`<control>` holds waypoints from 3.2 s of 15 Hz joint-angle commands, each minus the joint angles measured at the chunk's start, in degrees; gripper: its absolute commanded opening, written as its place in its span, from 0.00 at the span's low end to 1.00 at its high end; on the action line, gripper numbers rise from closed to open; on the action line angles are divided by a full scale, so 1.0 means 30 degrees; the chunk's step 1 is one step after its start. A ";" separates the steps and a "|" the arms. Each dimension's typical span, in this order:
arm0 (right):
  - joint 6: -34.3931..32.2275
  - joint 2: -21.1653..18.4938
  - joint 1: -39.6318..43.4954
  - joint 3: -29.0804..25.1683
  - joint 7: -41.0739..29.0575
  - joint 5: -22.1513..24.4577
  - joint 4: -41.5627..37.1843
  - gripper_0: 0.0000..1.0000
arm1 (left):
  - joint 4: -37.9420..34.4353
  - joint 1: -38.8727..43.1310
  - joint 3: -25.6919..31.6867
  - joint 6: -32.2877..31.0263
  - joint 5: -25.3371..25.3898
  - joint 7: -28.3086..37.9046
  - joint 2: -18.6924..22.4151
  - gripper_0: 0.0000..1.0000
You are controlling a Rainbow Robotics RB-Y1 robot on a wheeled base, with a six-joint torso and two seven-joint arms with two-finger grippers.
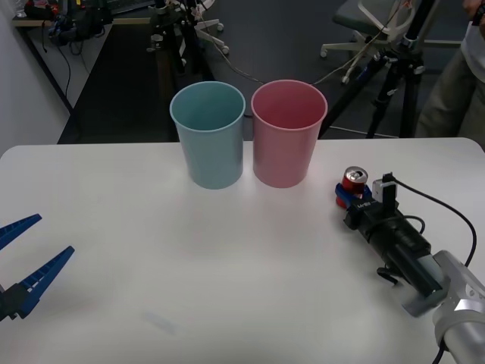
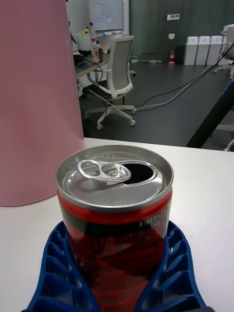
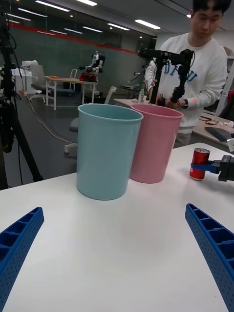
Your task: Grasp the object on the table and drop it into the matching bin: aluminum can to the light blue bin, PET bottle to the pink bin.
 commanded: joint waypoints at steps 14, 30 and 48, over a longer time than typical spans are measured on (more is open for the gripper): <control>0.2781 -0.0813 0.6940 0.2898 -0.4512 0.2817 -1.3478 0.00 | 0.0000 0.0000 0.0000 0.0000 0.0000 -0.0001 0.0000 1.00; 0.7673 -0.2307 1.1305 0.6911 -1.6172 1.3159 -2.6339 0.00 | 0.0000 0.0000 0.0000 0.0000 0.0000 -0.0001 0.0000 1.00; 0.7791 0.1911 -0.2757 0.7146 -2.4023 2.1304 -1.4298 0.00 | 0.0000 0.0000 0.0000 0.0000 0.0000 -0.0001 0.0000 1.00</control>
